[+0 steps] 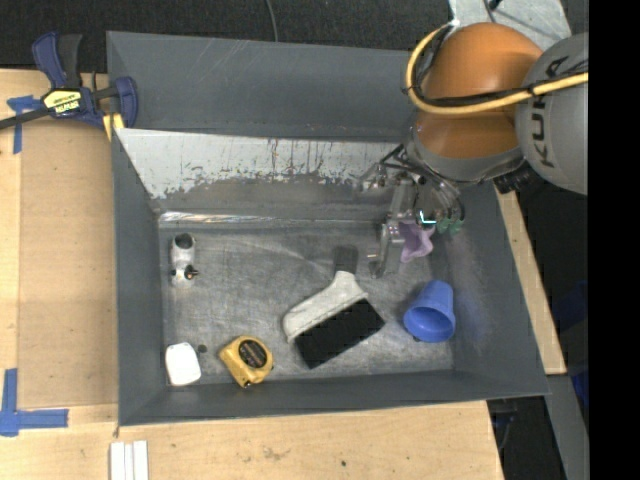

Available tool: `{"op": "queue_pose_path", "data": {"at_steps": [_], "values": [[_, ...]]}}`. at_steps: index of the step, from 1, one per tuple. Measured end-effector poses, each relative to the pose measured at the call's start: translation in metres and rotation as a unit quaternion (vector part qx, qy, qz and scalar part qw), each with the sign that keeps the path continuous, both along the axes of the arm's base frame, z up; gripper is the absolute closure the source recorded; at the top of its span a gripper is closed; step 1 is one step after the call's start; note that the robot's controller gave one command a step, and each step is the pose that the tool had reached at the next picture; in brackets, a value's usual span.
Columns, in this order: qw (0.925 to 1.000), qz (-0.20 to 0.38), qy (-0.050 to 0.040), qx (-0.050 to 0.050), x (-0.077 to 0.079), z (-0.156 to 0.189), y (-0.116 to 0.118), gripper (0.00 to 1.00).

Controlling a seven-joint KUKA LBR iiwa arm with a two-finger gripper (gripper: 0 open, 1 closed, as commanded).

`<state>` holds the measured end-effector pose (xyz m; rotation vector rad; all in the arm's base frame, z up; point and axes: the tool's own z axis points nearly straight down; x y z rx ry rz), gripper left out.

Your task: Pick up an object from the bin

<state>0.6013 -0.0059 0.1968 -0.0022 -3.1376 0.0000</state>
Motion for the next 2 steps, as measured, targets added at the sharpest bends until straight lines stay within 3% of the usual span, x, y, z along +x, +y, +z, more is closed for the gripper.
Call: {"op": "queue_pose_path", "data": {"at_steps": [1, 2], "values": [[1.0, 0.0, -0.0039, 0.0, 0.002, 0.004, 0.0, 0.0], [0.999, 0.045, -0.006, 0.0, -0.033, -0.032, -0.025, 0.0]]}}
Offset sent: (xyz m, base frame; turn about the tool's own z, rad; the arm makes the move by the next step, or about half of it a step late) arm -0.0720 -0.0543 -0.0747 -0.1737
